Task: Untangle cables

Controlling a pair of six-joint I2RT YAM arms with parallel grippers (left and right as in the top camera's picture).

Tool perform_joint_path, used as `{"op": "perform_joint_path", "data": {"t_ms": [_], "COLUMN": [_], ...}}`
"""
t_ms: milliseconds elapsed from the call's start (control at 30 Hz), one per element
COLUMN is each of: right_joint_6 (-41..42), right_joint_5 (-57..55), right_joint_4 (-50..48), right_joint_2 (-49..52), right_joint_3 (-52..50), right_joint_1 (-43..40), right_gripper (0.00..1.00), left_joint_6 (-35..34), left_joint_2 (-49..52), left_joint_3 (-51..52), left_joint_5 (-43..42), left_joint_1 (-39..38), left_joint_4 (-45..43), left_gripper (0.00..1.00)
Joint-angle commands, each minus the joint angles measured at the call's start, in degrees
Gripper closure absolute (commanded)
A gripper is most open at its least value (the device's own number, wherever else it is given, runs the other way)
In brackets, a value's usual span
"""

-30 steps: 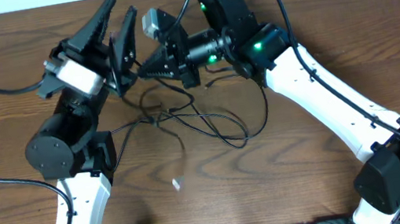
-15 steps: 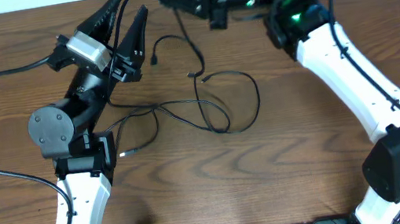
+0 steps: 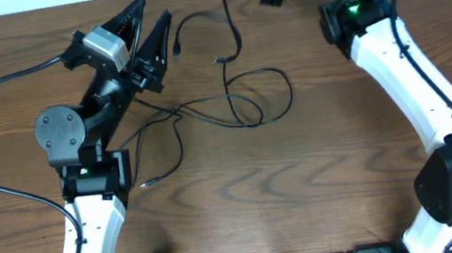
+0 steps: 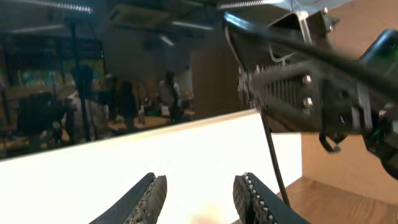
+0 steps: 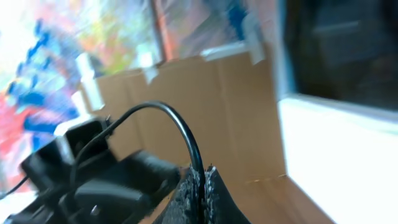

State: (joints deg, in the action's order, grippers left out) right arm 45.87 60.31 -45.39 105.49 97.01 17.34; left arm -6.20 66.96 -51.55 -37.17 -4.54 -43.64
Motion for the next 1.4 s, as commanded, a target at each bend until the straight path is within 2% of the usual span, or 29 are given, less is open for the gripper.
{"op": "perform_joint_path", "data": {"t_ms": [0,200,333,367,433,567,667,1067,1167,1367], "right_joint_6": [1.9,1.68,1.68,1.68,1.7,1.75,1.9,1.92,1.88,1.92], "right_joint_5": [-8.83,-12.39,-12.7,-12.83,-12.83,-12.83,-12.83,-12.11,-11.98,-15.34], "right_joint_4": [-0.55,0.74,3.06,3.5,4.44,4.66,4.68,5.57,6.12,10.38], "right_joint_2": [-0.22,-0.22,-0.22,-0.22,-0.22,-0.22,-0.22,-0.22,-0.22,-0.22], "right_joint_3": [0.63,0.63,0.63,0.63,0.63,0.63,0.63,0.63,0.63,0.63], "right_joint_1": [-1.99,-4.59,-6.12,-6.49,-6.99,-7.76,-7.78,-7.89,-7.87,-7.87], "right_gripper": [0.99,0.99,0.99,0.99,0.99,0.99,0.99,0.99,0.99,0.99], "left_joint_6": [-0.11,0.85,5.14,6.99,10.21,13.16,14.12,14.1,14.1,14.27], "left_joint_2": [-0.74,-0.74,-0.74,-0.72,-0.74,-0.74,-0.74,-0.74,-0.85,-0.48], "left_joint_3": [-0.85,-0.85,-0.85,-0.85,-0.85,-0.85,-0.85,-0.85,-0.85,-0.85], "left_joint_5": [0.07,0.11,0.35,0.52,2.32,9.66,15.37,38.29,32.79,2.03], "left_joint_1": [0.24,0.24,0.24,0.24,0.24,0.24,0.24,0.24,0.24,0.22], "left_joint_4": [1.14,6.54,12.31,14.27,19.21,27.89,31.15,35.06,35.01,36.79], "left_gripper": [0.59,0.53,0.41,0.36,0.09,0.08,0.07,0.07,0.07,0.07]}}
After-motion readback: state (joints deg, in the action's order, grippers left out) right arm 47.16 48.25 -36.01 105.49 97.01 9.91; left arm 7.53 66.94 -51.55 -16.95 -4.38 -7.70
